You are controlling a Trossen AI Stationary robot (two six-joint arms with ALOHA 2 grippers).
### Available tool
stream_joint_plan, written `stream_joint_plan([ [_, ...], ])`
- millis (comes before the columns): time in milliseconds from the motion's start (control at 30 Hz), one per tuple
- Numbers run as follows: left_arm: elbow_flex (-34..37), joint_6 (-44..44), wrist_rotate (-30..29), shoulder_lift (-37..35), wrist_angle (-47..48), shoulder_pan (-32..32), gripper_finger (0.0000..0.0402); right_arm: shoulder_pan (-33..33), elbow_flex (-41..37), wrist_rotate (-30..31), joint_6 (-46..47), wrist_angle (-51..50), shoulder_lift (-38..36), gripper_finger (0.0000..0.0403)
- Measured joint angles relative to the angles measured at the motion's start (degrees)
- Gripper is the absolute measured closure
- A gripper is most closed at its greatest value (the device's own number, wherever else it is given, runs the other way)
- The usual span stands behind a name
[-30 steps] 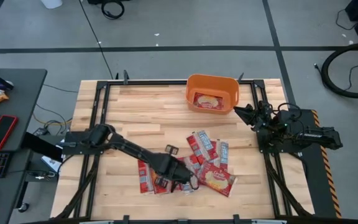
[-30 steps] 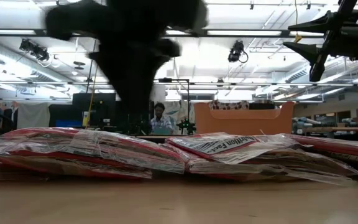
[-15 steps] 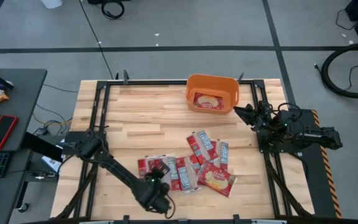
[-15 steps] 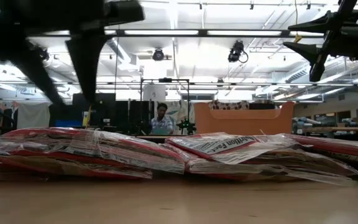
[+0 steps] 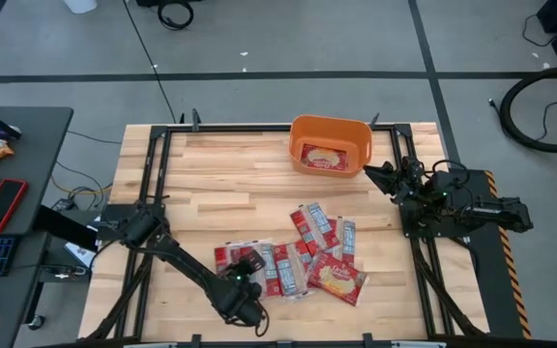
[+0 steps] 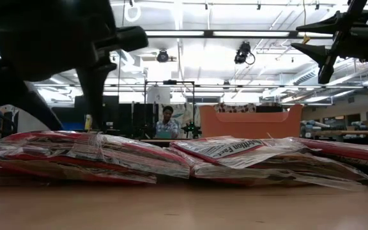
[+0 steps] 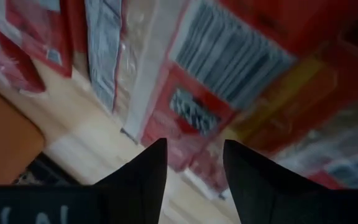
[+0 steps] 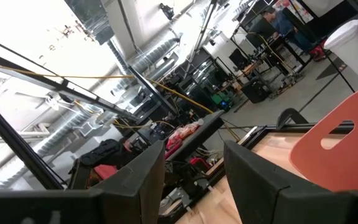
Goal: Sort popcorn bags into baskets
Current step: Put the red popcorn bag into the orange bin
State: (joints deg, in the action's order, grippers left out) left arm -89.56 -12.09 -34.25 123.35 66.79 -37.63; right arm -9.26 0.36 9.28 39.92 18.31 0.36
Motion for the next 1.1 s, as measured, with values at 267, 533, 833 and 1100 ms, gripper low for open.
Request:
stream_joint_plan([
  [267, 0.00, -4.83, 3.67, 0.00, -6.26, -0.07, 0.0259, 0.00, -0.01, -0.02, 0.00, 0.00, 0.00, 0.0233],
  [533, -0.08, 5.30, 3.81, 0.00, -7.04, 0.34, 0.0379, 0.00, 0.00, -0.02, 0.00, 0.01, 0.00, 0.0233],
  [833, -7.90, 11.50, 5.14, -1.49, 7.04, 3.64, 0.0397, 0.00, 0.00, -0.02, 0.00, 0.01, 0.00, 0.0233],
  [1100, -10.19, 20.13, 5.23, -10.89, 10.53, 9.46, 0.0399, 0.02, -0.01, -0.02, 0.00, 0.01, -0.02, 0.0233],
])
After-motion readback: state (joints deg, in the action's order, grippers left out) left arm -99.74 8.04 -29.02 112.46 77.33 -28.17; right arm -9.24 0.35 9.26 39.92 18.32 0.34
